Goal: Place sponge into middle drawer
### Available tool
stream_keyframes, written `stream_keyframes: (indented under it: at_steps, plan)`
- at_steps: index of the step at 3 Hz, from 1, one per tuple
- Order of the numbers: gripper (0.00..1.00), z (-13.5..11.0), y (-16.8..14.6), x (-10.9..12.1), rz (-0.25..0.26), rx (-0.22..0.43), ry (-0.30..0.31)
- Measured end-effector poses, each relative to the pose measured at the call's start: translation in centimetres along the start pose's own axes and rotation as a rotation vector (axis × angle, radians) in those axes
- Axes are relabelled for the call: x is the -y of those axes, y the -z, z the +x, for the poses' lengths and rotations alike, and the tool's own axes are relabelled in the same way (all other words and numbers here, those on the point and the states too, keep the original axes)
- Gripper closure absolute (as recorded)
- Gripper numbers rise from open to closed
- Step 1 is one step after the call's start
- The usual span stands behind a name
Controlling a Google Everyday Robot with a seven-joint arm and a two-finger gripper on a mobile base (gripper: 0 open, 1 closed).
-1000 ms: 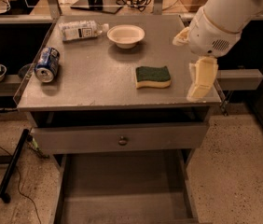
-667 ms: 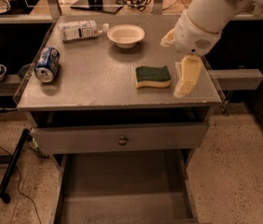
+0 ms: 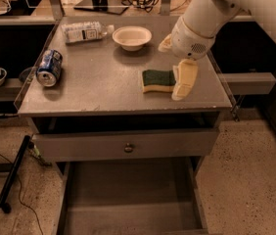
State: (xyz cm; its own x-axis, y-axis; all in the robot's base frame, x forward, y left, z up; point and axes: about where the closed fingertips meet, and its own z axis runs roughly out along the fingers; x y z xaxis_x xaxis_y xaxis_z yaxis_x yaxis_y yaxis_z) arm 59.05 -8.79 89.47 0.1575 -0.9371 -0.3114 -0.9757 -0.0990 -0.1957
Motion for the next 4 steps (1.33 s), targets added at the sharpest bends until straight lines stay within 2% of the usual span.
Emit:
stream_keyframes:
  at_steps: [1, 2, 4]
  plan:
    - [0.00, 1.1, -2.7, 4.9, -0.020, -0.011, -0.030]
    - [0.00, 0.9, -1.6, 6.0, 0.019, 0.000, -0.031]
    - [0.00, 0.8, -2.5, 6.0, 0.005, 0.017, -0.030]
